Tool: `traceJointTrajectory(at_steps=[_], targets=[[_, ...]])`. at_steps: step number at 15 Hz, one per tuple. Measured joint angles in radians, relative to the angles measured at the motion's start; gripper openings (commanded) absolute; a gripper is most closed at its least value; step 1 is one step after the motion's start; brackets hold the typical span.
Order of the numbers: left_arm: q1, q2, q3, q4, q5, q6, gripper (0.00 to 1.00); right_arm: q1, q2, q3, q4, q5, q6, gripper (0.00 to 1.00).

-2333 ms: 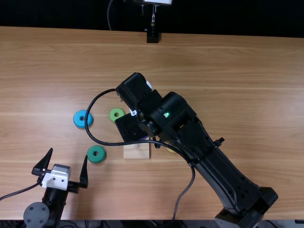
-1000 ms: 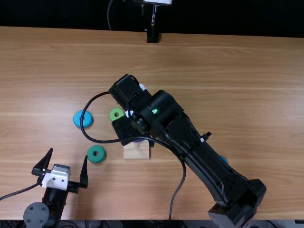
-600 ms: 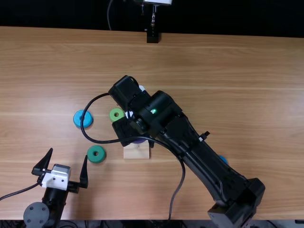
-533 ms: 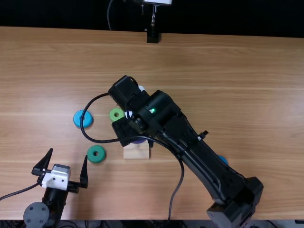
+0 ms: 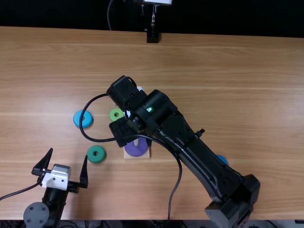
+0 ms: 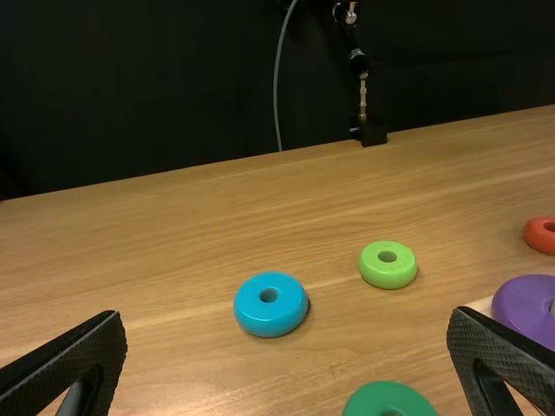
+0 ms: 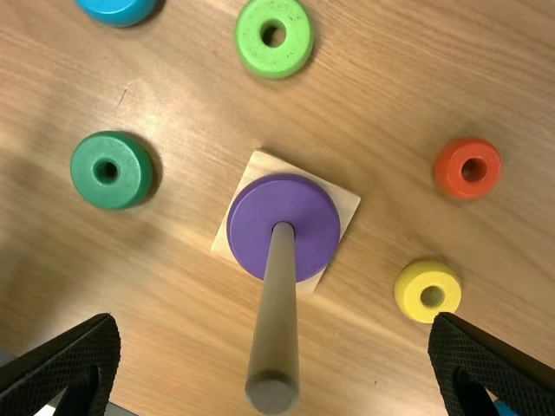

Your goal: Build the Hanoi tower: stack the rings onto the peg from bottom to top in this color order: purple, dark blue, light blue, dark green, light green, yellow, orange.

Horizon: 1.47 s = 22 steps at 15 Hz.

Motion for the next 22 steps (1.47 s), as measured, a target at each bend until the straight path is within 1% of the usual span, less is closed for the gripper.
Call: traceJointTrajectory(at_steps=[1,4,6,8,10,11,12,14,15,17,19,20,21,22], targets=[[0.0,0.0,0.0,0.0,0.0,-0.001,1.0,0.0,0.0,0.0,0.037,0.0,0.0,1.0],[0.0,0.0,0.0,0.0,0.0,-0.001,1.0,0.0,0.0,0.0,0.215,0.0,-0.001,1.0],[0.0,0.0,0.0,0.0,0.001,0.0,1.0,-0.019,-0.001,-0.053,0.32,-0.001,-0.002,1.0],[0.0,0.0,0.0,0.0,0.0,0.0,1.0,-0.097,-0.008,-0.201,0.456,-0.002,-0.005,1.0],[0.0,0.0,0.0,0.0,0.0,0.0,1.0,-0.199,-0.084,-0.361,0.624,0.0,-0.009,1.0],[0.0,0.0,0.0,0.0,0.0,0.0,1.0,-0.247,-0.141,-0.42,0.723,0.0,-0.017,1.0],[0.0,0.0,0.0,0.0,0.0,0.0,1.0,-0.285,-0.197,-0.469,0.792,0.0,-0.035,1.0],[0.0,0.0,0.0,0.0,0.0,0.0,1.0,-0.333,-0.298,-0.579,0.822,0.003,-0.085,1.0],[0.0,0.0,0.0,0.0,0.0,0.0,1.0,-0.351,-0.336,-0.646,0.823,0.003,-0.117,1.0],[0.0,0.0,0.0,0.0,0.0,0.0,1.0,-0.416,-0.364,-0.772,0.822,-0.001,-0.215,1.0],[0.0,0.0,0.0,0.0,0.0,0.0,1.0,-0.54,-0.394,-0.904,0.814,0.001,-0.306,1.0],[0.0,0.0,0.0,0.0,0.0,0.0,1.0,-0.588,-0.42,-0.947,0.813,0.002,-0.329,1.0],[0.0,0.0,0.0,0.0,0.001,0.0,1.0,-0.616,-0.446,-0.977,0.815,0.002,-0.341,1.0],[0.0,0.0,0.0,0.0,0.0,0.0,1.0,-0.624,-0.47,-1.007,0.813,0.004,-0.348,1.0]])
